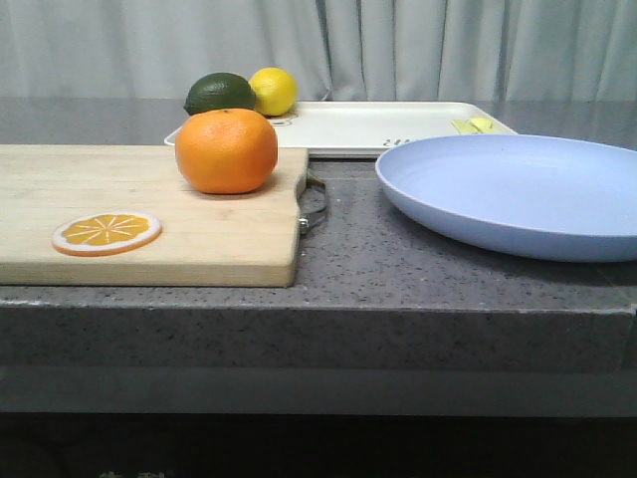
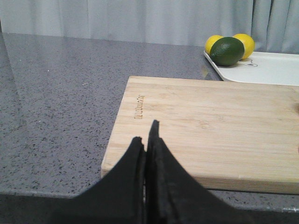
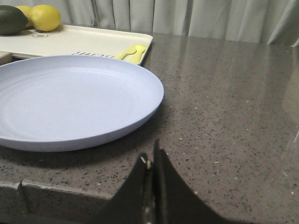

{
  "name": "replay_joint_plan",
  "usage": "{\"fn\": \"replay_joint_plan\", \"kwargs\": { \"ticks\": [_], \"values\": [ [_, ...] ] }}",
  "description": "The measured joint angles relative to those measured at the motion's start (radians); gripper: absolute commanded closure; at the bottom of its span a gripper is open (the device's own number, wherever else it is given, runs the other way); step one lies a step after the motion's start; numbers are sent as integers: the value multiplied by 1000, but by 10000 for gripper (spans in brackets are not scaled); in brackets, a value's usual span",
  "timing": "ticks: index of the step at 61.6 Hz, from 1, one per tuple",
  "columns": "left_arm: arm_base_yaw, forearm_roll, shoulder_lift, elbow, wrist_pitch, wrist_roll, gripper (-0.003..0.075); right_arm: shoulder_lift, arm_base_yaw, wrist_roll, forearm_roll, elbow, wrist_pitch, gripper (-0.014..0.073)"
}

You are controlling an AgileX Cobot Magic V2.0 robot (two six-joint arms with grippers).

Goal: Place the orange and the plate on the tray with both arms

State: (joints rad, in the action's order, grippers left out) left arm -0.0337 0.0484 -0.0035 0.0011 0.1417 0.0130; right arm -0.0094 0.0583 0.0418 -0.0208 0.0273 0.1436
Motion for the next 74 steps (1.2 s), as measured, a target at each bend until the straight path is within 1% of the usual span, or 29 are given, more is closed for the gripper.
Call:
{"fn": "replay_joint_plan", "kwargs": {
  "ticks": [49, 56, 64, 68, 74],
  "values": [
    [0, 0, 0, 0, -2, 0, 738, 0, 0, 0, 0, 0, 0, 706],
    [0, 0, 0, 0, -48, 0, 737, 0, 0, 0, 0, 0, -31, 706],
    [0, 0, 0, 0, -135, 0, 737, 0, 0, 0, 0, -5, -69, 706],
    [0, 0, 0, -7, -156, 0, 737, 0, 0, 0, 0, -41, -61, 706],
    [0, 0, 0, -54, -142, 0, 737, 0, 0, 0, 0, -128, -33, 706]
  ]
}}
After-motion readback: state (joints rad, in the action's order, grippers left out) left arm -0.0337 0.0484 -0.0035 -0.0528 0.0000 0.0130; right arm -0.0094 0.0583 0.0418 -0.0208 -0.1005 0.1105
